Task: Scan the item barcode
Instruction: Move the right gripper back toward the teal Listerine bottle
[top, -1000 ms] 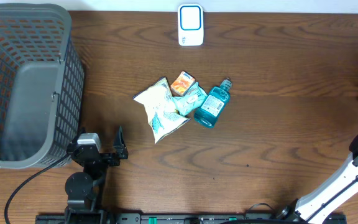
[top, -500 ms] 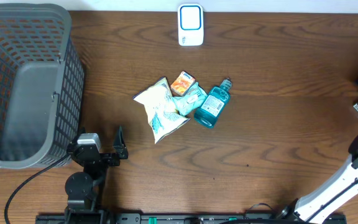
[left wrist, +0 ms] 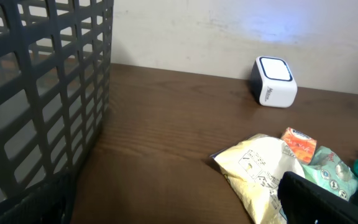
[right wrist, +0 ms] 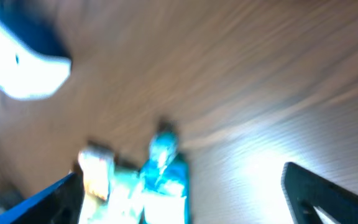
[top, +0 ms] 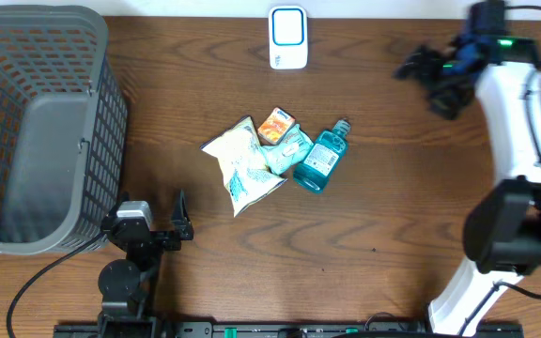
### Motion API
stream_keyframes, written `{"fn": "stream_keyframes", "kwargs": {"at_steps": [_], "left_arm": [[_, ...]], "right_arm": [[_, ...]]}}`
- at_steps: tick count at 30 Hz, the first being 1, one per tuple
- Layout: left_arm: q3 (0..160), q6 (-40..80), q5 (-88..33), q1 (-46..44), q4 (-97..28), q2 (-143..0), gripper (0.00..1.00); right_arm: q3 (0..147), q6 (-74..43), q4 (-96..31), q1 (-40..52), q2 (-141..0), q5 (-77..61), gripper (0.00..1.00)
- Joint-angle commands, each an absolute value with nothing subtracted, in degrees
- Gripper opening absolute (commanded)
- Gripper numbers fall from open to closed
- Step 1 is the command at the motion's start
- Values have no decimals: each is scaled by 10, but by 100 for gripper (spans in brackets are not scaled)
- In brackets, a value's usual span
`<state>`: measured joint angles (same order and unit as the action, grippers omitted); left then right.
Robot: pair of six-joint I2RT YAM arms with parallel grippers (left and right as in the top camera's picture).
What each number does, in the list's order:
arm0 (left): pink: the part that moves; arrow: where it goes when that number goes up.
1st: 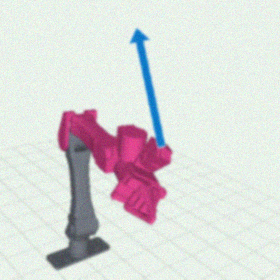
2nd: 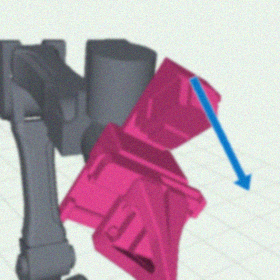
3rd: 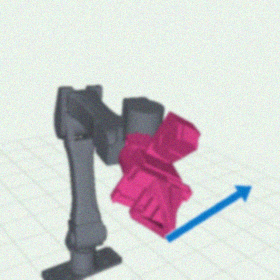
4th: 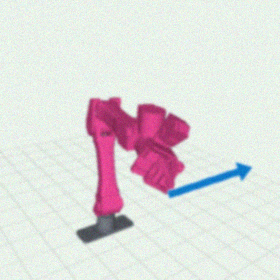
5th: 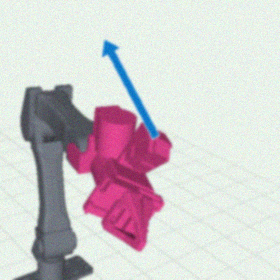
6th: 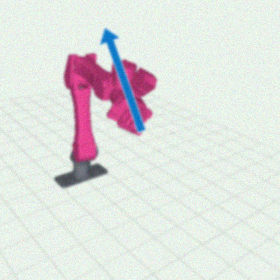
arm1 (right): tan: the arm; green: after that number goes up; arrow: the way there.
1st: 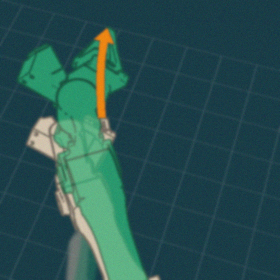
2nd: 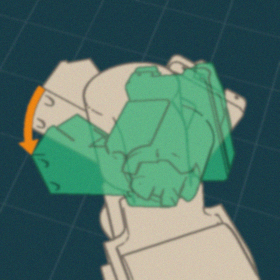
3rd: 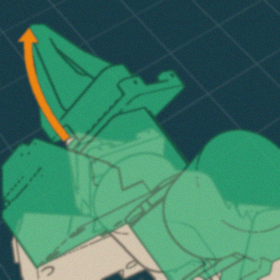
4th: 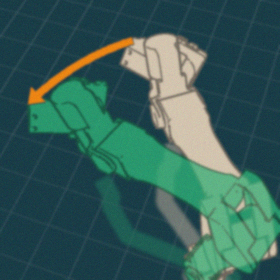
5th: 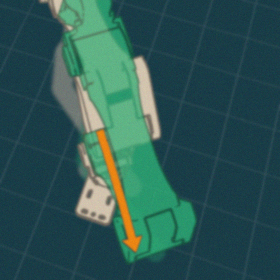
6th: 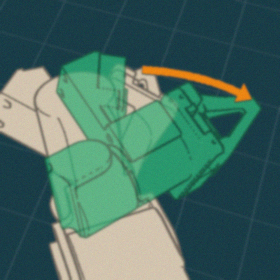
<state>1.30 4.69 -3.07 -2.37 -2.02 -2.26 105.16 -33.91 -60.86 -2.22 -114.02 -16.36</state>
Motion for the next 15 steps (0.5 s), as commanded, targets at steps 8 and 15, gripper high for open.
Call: {"fn": "stream_keyframes", "kwargs": {"at_steps": [8, 15], "left_arm": [[2, 50, -30, -25, -38, -21, 98], [2, 50, -30, -25, -38, -21, 98]], "right_arm": [[1051, -413, -631, 243, -1211, 17, 88], [1051, -469, -672, 316, -1272, 123, 80]]}}
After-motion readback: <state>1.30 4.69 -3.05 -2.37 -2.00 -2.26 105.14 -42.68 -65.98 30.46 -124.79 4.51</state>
